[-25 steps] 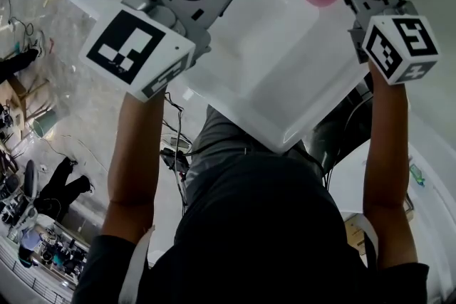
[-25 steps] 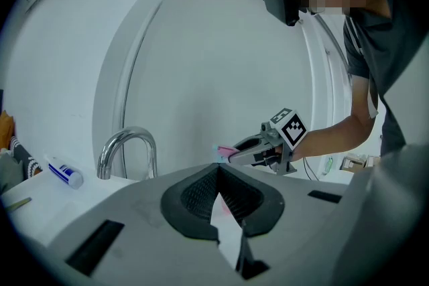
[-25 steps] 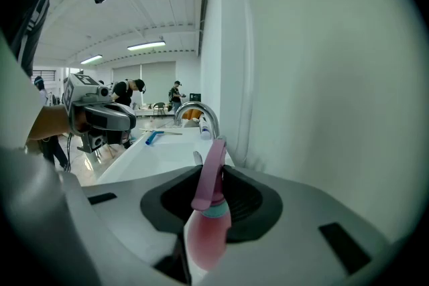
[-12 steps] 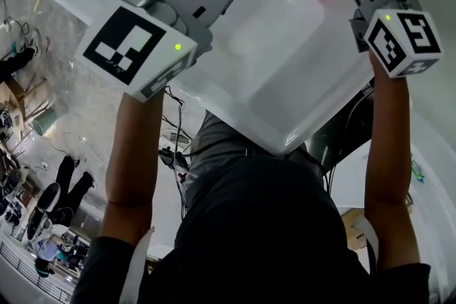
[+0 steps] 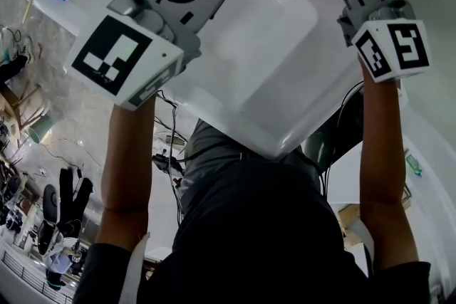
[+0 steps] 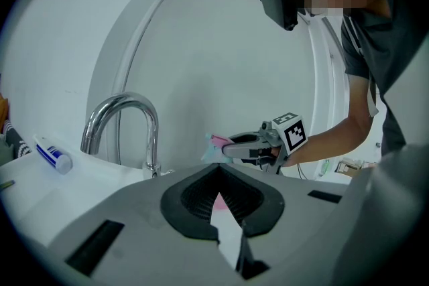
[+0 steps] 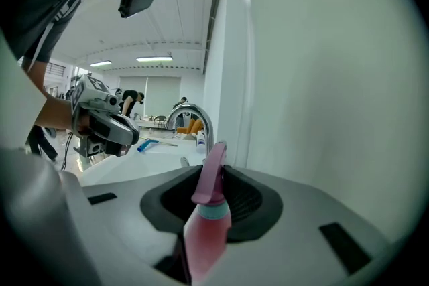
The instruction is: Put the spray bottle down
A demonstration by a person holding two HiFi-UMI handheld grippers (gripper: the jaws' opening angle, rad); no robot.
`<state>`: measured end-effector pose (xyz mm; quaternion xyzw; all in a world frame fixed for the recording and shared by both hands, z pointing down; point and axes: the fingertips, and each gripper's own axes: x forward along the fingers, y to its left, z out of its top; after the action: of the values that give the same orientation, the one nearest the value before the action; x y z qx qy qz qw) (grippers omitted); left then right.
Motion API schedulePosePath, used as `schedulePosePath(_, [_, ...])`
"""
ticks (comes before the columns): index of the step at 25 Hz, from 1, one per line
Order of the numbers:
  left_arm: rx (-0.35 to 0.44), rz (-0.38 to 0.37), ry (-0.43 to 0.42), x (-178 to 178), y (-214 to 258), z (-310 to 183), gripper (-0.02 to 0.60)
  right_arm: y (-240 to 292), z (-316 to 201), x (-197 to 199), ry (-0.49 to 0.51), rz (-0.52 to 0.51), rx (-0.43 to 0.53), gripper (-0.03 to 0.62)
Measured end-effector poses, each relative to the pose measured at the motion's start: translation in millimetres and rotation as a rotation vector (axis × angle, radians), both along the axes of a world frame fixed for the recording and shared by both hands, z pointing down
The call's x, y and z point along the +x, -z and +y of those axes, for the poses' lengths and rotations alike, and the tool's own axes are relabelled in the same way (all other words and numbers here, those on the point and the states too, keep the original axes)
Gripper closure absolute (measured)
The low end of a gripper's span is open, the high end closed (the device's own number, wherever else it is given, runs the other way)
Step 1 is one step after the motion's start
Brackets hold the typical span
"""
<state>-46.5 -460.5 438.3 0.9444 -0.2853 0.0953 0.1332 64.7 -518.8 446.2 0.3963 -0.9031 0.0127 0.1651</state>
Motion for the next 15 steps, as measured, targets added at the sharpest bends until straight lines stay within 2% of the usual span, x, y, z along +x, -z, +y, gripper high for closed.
schedulePosePath(8, [0.005, 0.023, -0.017, 7, 10, -4, 0.577, 7, 5, 0, 0.027, 0.030, 0.024, 0.497])
schedulePosePath(15, [-0.006, 0.020, -0.026, 12, 12, -3, 0.577, 4, 9, 13, -0.003, 0.037, 0.013, 0.495])
